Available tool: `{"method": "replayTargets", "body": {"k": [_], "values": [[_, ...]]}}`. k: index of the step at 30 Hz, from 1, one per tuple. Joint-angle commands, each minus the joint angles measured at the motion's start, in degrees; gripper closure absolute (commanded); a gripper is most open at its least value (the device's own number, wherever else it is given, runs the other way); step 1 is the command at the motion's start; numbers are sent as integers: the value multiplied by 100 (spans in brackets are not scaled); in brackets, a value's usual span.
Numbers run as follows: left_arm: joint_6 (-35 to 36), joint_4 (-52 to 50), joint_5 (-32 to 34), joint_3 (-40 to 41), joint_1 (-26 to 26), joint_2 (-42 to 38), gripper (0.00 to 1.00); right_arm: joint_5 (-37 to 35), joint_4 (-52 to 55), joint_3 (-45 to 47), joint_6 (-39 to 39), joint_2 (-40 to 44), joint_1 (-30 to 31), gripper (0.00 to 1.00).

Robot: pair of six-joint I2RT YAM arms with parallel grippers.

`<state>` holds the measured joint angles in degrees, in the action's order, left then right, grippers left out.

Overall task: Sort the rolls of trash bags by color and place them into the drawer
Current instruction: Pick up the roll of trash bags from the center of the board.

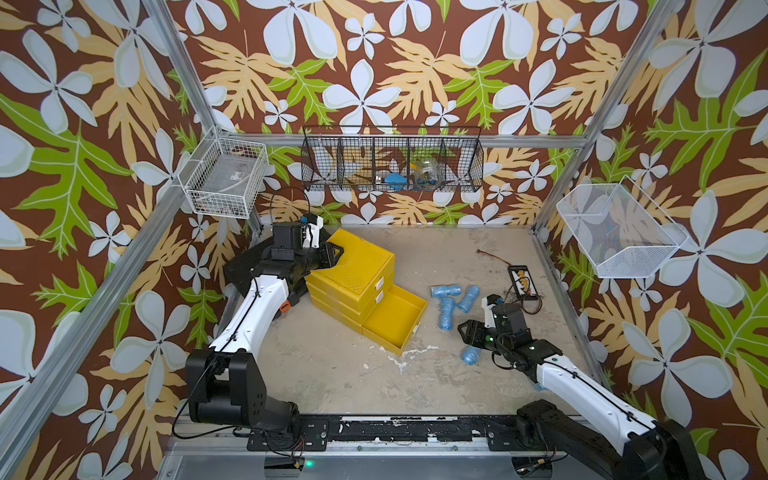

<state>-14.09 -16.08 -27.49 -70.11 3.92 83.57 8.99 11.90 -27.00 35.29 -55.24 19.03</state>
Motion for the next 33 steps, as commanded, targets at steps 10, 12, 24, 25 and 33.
{"method": "replayTargets", "body": {"k": [10, 12, 24, 25, 33], "values": [[-24, -269, -78, 41, -8, -24, 63, 52, 705, 120, -19, -311, -127, 39], [-28, -248, -92, 61, -7, -38, 63, 25, 597, 250, 11, -357, -137, 39], [-13, -229, -103, 110, -6, -16, 63, -58, 123, 387, -97, -958, -136, 57], [-15, -233, -92, 108, -8, -16, 63, -47, 132, 335, -150, -963, -136, 64], [-3, -256, -39, 94, -5, 6, 63, 712, -99, -291, -874, -705, -110, 81]]}}
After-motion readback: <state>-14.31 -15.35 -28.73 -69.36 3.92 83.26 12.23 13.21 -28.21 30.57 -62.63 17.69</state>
